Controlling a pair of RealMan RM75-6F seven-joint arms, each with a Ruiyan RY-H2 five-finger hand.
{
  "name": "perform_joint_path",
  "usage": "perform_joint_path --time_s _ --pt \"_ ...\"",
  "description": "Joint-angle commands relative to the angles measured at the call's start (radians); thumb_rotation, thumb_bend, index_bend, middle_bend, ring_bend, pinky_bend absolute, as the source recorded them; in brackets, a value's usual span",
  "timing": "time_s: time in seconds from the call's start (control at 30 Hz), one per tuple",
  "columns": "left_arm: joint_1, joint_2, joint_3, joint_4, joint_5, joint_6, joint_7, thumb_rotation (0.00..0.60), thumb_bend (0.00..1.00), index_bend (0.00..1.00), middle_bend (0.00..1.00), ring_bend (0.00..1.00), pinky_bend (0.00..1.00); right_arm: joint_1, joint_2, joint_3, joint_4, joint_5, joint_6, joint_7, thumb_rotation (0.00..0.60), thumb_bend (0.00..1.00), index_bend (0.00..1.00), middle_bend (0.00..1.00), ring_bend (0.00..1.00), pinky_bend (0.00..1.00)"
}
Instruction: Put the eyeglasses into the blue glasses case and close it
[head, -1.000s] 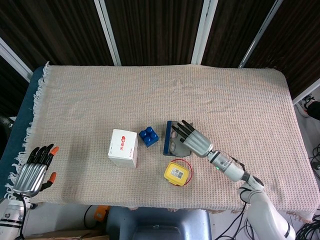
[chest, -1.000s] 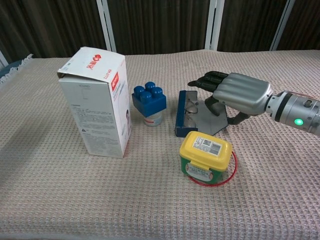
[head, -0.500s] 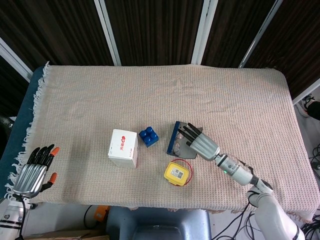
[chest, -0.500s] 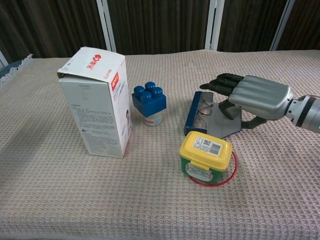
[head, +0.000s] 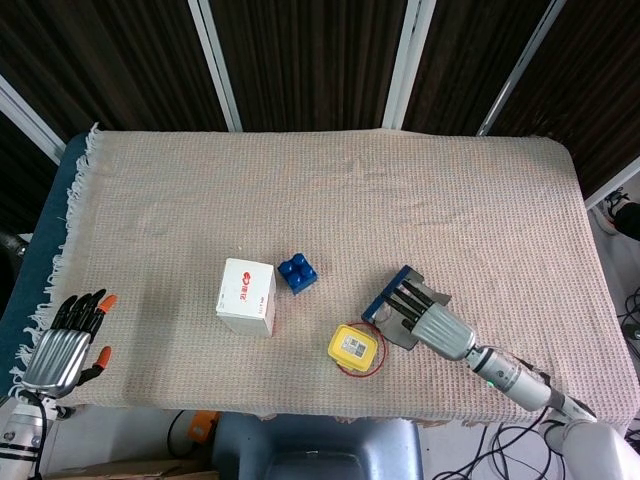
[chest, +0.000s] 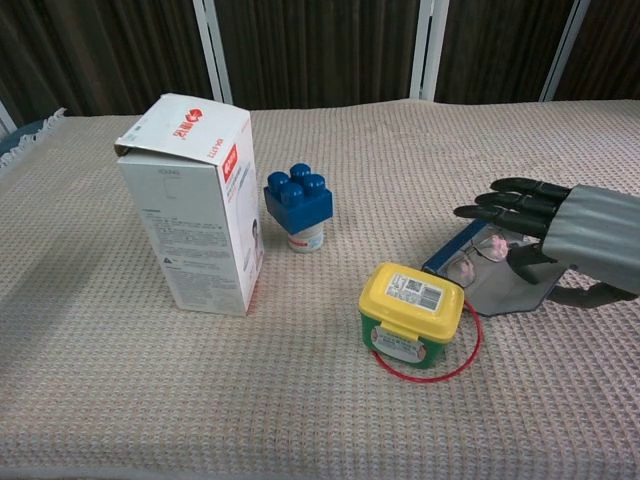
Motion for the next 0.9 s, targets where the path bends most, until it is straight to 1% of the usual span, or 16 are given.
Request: perform_joint_path --time_s 0.03,0.2,0.43,0.57,0.9 --pt "0.0 0.001 0.001 0.0 0.001 -0.001 -0.001 0.6 0.42 0.0 0.0 0.0 0.02 -0.025 0.13 -0.021 -0.229 -0.041 0.047 -0.108 0.6 0.69 0.76 0.07 0.0 0.0" --pt "0.002 0.003 0.0 0.0 0.002 0.001 -0.004 0.6 0.42 0.0 0.0 0.0 0.02 0.0 0.199 0.013 -0.382 -0.027 -0.001 -0.133 0.6 0.69 0.74 0.07 0.0 0.0" --pt "0.001 0.003 -0.001 0.002 0.001 -0.001 -0.004 0.6 0.42 0.0 0.0 0.0 0.02 0.039 0.237 0.07 -0.49 0.009 -0.089 -0.12 0.6 0.69 0.73 0.07 0.0 0.0" --pt "0.001 0.003 -0.001 0.002 -0.001 -0.002 -0.002 0.6 0.42 0.0 0.0 0.0 0.02 0.051 0.243 0.088 -0.519 0.034 -0.142 -0.094 0.6 0.69 0.73 0.07 0.0 0.0" --pt "-0.004 -0.002 -0.001 0.0 -0.01 -0.018 0.014 0.6 0.42 0.0 0.0 0.0 0.02 0.107 0.235 0.15 -0.547 0.109 -0.307 -0.025 0.6 0.69 0.72 0.07 0.0 0.0"
